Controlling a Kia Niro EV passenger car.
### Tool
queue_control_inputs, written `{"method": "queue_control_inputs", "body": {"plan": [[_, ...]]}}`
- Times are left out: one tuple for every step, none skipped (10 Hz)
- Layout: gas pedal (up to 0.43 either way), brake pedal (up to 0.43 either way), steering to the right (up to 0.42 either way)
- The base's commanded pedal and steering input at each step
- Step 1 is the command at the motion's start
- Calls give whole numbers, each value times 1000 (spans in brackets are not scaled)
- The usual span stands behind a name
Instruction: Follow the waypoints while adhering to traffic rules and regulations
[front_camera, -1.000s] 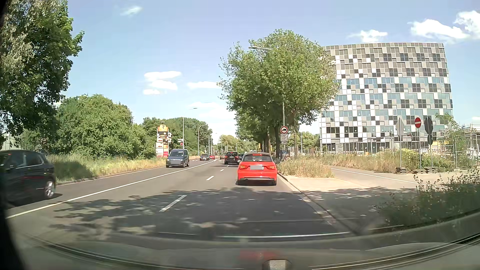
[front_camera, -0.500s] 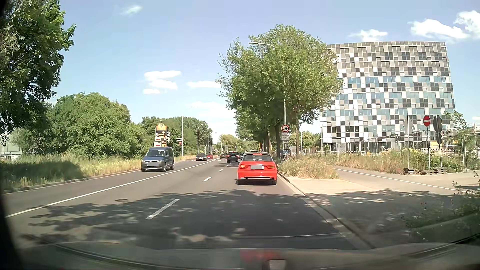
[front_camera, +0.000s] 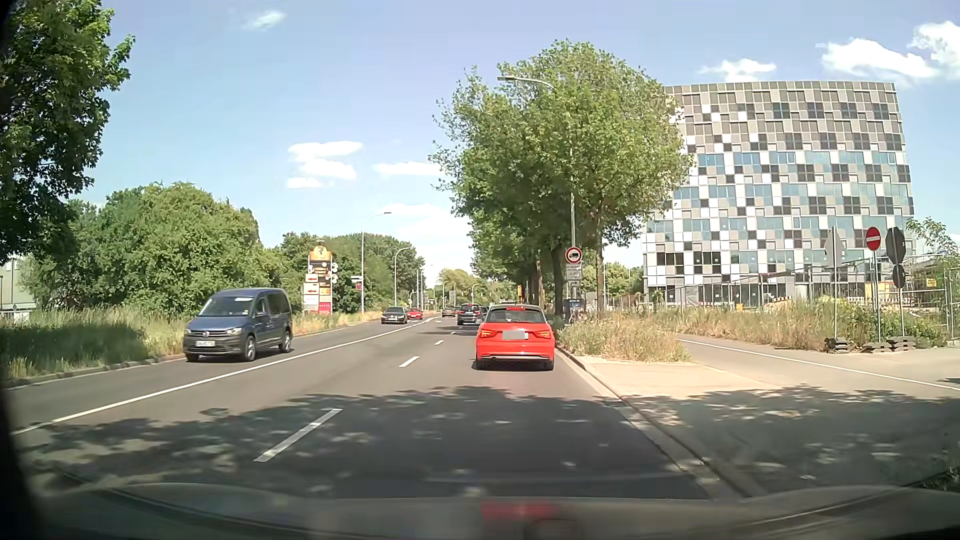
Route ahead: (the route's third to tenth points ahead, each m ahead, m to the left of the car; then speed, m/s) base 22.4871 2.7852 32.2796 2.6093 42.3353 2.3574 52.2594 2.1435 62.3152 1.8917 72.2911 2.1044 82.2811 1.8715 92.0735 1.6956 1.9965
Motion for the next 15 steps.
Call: {"method": "queue_control_inputs", "body": {"plan": [[0, 30, -2], [0, 30, -1], [0, 30, -1], [0, 30, -1], [0, 30, -1], [0, 30, -1], [0, 30, -1], [0, 30, -1], [0, 30, -1], [0, 30, -1], [0, 30, 0], [0, 37, 1], [0, 30, 5], [0, 30, 9], [0, 30, 8]]}}
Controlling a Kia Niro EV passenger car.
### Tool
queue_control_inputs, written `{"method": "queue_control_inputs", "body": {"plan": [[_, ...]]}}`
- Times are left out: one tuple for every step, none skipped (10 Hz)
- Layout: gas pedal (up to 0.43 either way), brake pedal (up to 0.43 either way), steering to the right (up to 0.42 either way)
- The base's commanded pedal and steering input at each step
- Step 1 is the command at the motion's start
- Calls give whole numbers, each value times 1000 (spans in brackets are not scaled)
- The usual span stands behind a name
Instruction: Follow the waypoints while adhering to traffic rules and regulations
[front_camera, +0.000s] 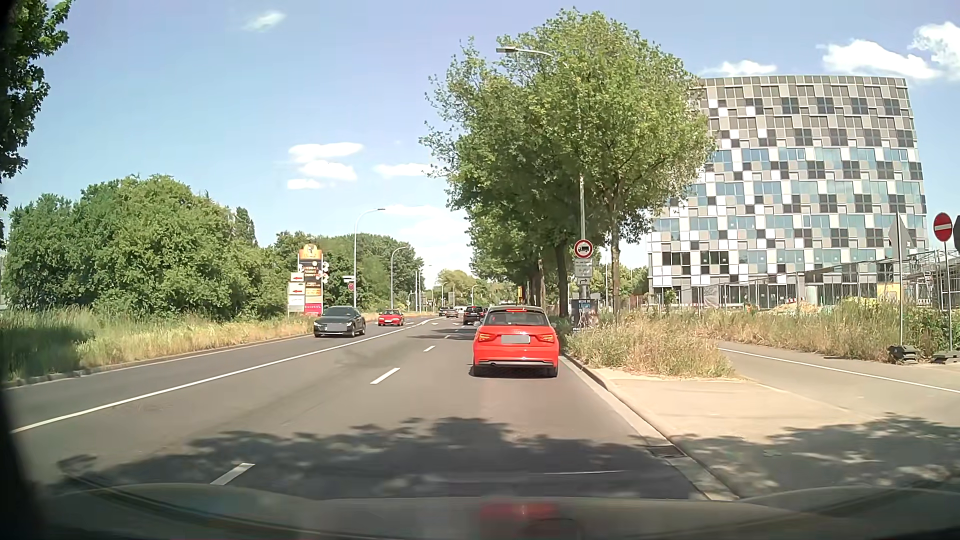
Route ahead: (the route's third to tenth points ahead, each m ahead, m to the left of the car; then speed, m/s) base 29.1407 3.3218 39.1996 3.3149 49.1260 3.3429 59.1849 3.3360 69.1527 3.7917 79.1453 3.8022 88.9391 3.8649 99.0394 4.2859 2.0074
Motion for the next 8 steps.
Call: {"method": "queue_control_inputs", "body": {"plan": [[0, 30, 9], [0, 30, 8], [0, 30, 8], [0, 30, 9], [0, 30, 9], [0, 30, 8], [0, 30, 8], [0, 30, 9]]}}
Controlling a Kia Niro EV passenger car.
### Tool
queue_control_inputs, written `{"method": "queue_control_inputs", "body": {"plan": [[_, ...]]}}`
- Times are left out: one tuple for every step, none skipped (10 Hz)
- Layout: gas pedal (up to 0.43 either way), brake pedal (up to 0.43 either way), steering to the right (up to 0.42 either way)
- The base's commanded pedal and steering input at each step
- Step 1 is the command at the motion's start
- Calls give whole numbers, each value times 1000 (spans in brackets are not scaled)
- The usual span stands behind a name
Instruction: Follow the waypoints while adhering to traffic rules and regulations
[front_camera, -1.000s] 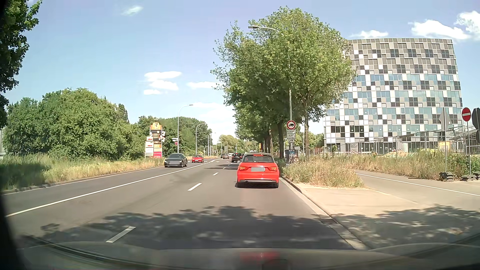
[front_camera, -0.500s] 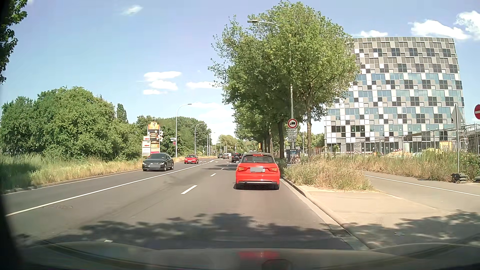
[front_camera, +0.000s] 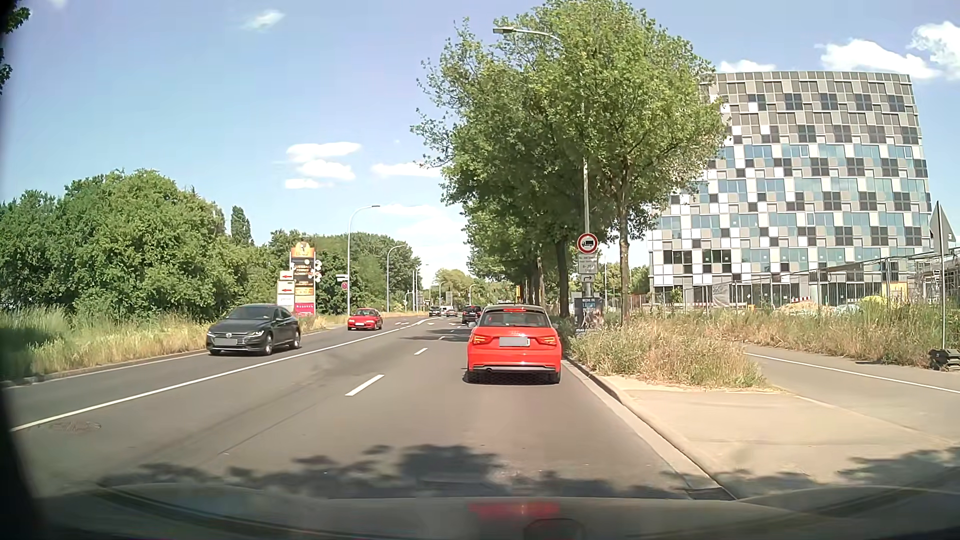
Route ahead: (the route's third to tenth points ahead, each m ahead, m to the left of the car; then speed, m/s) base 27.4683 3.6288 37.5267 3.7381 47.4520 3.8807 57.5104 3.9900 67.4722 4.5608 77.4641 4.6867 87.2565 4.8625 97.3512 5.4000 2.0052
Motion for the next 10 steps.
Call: {"method": "queue_control_inputs", "body": {"plan": [[0, 30, 9], [0, 30, 9], [0, 30, 8], [0, 30, 8], [0, 30, 8], [0, 30, 8], [0, 30, 9], [0, 30, 8], [0, 30, 7], [0, 30, 7]]}}
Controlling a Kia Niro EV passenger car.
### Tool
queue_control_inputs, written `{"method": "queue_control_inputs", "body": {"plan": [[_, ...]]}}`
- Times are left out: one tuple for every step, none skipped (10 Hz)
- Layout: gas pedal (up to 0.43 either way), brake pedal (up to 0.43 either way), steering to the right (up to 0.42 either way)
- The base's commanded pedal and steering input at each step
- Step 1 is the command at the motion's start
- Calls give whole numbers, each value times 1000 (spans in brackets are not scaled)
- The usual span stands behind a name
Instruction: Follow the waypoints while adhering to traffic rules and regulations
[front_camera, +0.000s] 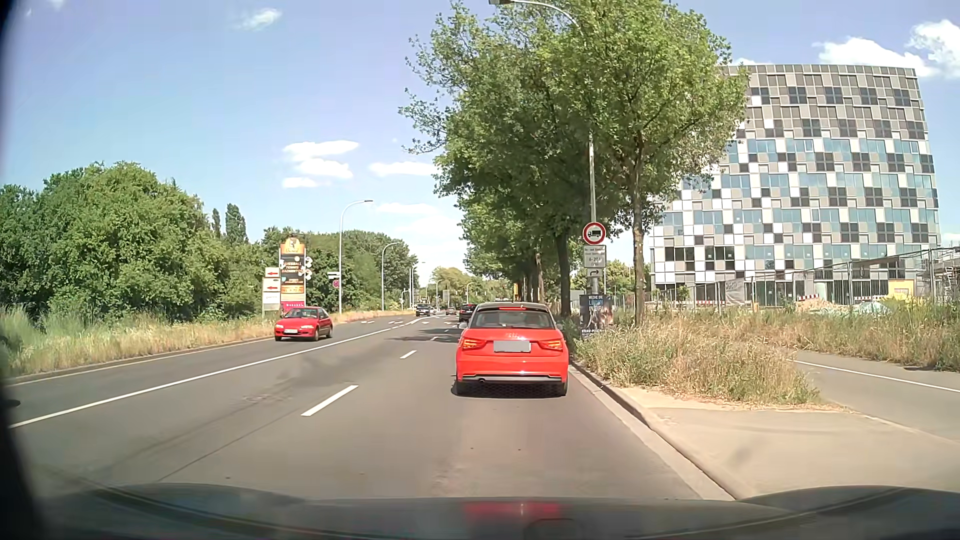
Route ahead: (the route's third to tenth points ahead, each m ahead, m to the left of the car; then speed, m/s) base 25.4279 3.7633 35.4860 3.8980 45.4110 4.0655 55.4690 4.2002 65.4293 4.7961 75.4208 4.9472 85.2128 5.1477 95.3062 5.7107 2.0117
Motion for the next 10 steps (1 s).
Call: {"method": "queue_control_inputs", "body": {"plan": [[0, 30, 7], [0, 30, 6], [0, 30, 2], [0, 30, -1], [0, 43, -1], [0, 55, -1], [0, 91, -1], [0, 128, -1], [0, 134, -1], [0, 140, -1]]}}
